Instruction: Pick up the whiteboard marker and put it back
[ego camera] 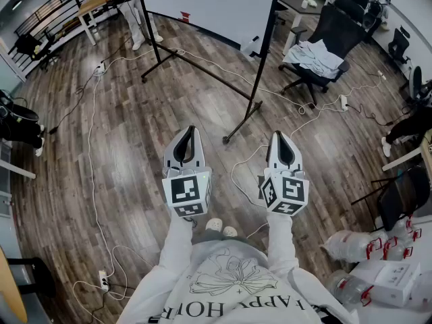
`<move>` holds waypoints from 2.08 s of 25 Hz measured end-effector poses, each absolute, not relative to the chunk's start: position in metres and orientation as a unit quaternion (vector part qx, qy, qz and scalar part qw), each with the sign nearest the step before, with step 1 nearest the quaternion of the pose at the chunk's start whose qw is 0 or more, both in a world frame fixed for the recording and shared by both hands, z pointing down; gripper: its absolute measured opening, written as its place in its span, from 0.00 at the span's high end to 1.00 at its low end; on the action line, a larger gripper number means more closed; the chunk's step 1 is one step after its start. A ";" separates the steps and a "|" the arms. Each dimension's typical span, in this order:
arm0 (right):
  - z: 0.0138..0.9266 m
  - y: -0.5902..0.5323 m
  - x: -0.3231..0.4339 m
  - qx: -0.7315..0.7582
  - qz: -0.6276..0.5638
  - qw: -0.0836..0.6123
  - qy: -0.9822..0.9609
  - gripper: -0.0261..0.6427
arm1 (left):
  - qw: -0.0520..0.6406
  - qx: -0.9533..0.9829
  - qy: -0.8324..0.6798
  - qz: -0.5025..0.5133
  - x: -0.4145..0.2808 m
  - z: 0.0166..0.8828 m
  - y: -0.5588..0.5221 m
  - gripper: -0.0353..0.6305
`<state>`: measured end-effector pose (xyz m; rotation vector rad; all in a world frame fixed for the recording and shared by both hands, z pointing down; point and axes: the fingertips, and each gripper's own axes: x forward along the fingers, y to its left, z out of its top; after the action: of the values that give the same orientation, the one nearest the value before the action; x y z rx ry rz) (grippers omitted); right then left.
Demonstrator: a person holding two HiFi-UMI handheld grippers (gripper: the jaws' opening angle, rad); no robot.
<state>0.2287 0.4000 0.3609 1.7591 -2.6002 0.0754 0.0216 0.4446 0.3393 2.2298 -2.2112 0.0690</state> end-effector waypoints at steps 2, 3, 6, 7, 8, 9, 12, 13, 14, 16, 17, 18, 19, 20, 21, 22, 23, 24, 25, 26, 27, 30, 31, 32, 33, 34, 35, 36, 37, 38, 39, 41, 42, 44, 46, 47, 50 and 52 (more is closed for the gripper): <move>0.361 0.397 0.227 0.561 0.023 0.002 -0.828 0.95 | 0.000 0.710 -0.704 0.023 0.020 0.339 0.442 0.94; 0.361 0.396 0.227 0.561 0.023 0.002 -0.828 0.95 | 0.000 0.710 -0.703 0.023 0.020 0.339 0.441 0.94; 0.363 0.394 0.226 0.562 0.023 0.003 -0.827 0.95 | 0.000 0.711 -0.703 0.022 0.018 0.341 0.438 0.94; 0.363 0.393 0.225 0.562 0.023 0.003 -0.827 0.95 | 0.000 0.711 -0.703 0.022 0.017 0.342 0.437 0.94; 0.364 0.392 0.224 0.563 0.023 0.003 -0.826 0.95 | 0.000 0.711 -0.703 0.022 0.016 0.342 0.436 0.94; 0.365 0.390 0.223 0.563 0.023 0.003 -0.826 0.95 | 0.000 0.711 -0.702 0.022 0.015 0.343 0.434 0.94; 0.366 0.384 0.218 0.566 0.026 0.001 -0.824 0.95 | 0.000 0.712 -0.702 0.022 0.009 0.343 0.427 0.94; 0.366 0.381 0.216 0.566 0.028 0.001 -0.824 0.95 | 0.000 0.712 -0.702 0.022 0.007 0.343 0.425 0.94; 0.367 0.379 0.213 0.567 0.029 0.000 -0.823 0.95 | 0.000 0.712 -0.701 0.023 0.005 0.344 0.423 0.94; 0.369 0.376 0.208 0.568 0.031 -0.001 -0.822 0.95 | -0.001 0.713 -0.701 0.026 -0.001 0.345 0.420 0.94; 0.370 0.374 0.204 0.569 0.032 -0.002 -0.822 0.95 | -0.001 0.713 -0.701 0.027 -0.004 0.347 0.418 0.94; 0.372 0.373 0.201 0.570 0.033 -0.002 -0.821 0.95 | -0.001 0.713 -0.701 0.028 -0.008 0.348 0.417 0.94; 0.374 0.372 0.198 0.571 0.034 -0.002 -0.820 0.95 | -0.001 0.713 -0.700 0.030 -0.011 0.350 0.415 0.94; 0.376 0.371 0.194 0.572 0.037 -0.002 -0.819 0.95 | 0.000 0.714 -0.700 0.031 -0.014 0.352 0.414 0.94; 0.379 0.370 0.192 0.573 0.040 -0.003 -0.819 0.95 | 0.000 0.714 -0.699 0.034 -0.017 0.355 0.413 0.94; 0.383 0.369 0.189 0.573 0.044 -0.002 -0.818 0.95 | 0.000 0.714 -0.699 0.036 -0.020 0.357 0.412 0.94; 0.385 0.368 0.186 0.573 0.047 -0.001 -0.818 0.95 | 0.001 0.714 -0.699 0.038 -0.022 0.359 0.410 0.94; 0.388 0.365 0.184 0.573 0.049 0.001 -0.818 0.95 | 0.003 0.714 -0.699 0.039 -0.024 0.361 0.407 0.94; 0.389 0.362 0.182 0.573 0.050 0.003 -0.818 0.95 | 0.005 0.714 -0.699 0.040 -0.027 0.362 0.403 0.94; 0.390 0.358 0.180 0.573 0.050 0.005 -0.818 0.95 | 0.007 0.714 -0.699 0.040 -0.029 0.363 0.399 0.94; 0.390 0.353 0.178 0.573 0.051 0.007 -0.818 0.95 | 0.008 0.713 -0.700 0.040 -0.031 0.363 0.395 0.94; 0.391 0.337 0.174 0.574 0.052 0.009 -0.817 0.95 | 0.012 0.713 -0.700 0.042 -0.036 0.365 0.379 0.94; 0.391 0.330 0.173 0.574 0.053 0.009 -0.817 0.95 | 0.014 0.712 -0.700 0.043 -0.037 0.367 0.372 0.94; 0.393 0.322 0.172 0.574 0.055 0.008 -0.817 0.95 | 0.015 0.712 -0.701 0.043 -0.038 0.368 0.364 0.94; 0.394 0.312 0.171 0.574 0.056 0.008 -0.817 0.95 | 0.017 0.712 -0.701 0.044 -0.040 0.370 0.356 0.94; 0.396 0.302 0.169 0.573 0.058 0.009 -0.818 0.95 | 0.017 0.711 -0.701 0.045 -0.041 0.372 0.348 0.94; 0.398 0.291 0.167 0.571 0.058 0.009 -0.819 0.95 | 0.017 0.710 -0.703 0.045 -0.043 0.373 0.338 0.94; 0.399 0.278 0.164 0.569 0.058 0.008 -0.820 0.95 | 0.016 0.708 -0.705 0.046 -0.045 0.375 0.328 0.94; 0.400 0.264 0.160 0.567 0.057 0.007 -0.822 0.95 | 0.015 0.705 -0.707 0.046 -0.048 0.376 0.317 0.94; 0.399 0.250 0.158 0.565 0.057 0.005 -0.823 0.95 | 0.015 0.703 -0.710 0.047 -0.052 0.378 0.306 0.94; 0.398 0.235 0.155 0.564 0.057 0.002 -0.824 0.95 | 0.015 0.700 -0.712 0.048 -0.055 0.379 0.294 0.94; 0.395 0.205 0.150 0.562 0.056 -0.005 -0.825 0.95 | 0.014 0.695 -0.717 0.049 -0.061 0.378 0.269 0.94; 0.394 0.190 0.147 0.561 0.056 -0.006 -0.826 0.95 | 0.013 0.692 -0.720 0.049 -0.065 0.377 0.255 0.94; 0.394 0.159 0.143 0.557 0.056 -0.007 -0.829 0.95 | 0.010 0.687 -0.725 0.047 -0.070 0.374 0.227 0.94; 0.391 0.127 0.140 0.553 0.057 -0.009 -0.831 0.95 | 0.007 0.683 -0.729 0.047 -0.073 0.370 0.198 0.94; 0.388 0.111 0.138 0.551 0.055 -0.011 -0.833 0.95 | 0.005 0.682 -0.730 0.046 -0.074 0.368 0.183 0.94; 0.378 0.065 0.136 0.545 0.048 -0.015 -0.837 0.95 | 0.000 0.677 -0.735 0.041 -0.074 0.360 0.141 0.94; 0.374 0.039 0.136 0.545 0.047 -0.019 -0.837 0.95 | -0.003 0.676 -0.736 0.041 -0.074 0.356 0.118 0.94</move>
<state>0.1364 0.0392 0.3739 1.7331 -2.6627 0.1489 -0.0737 0.1176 0.3564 2.1280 -2.3168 0.1281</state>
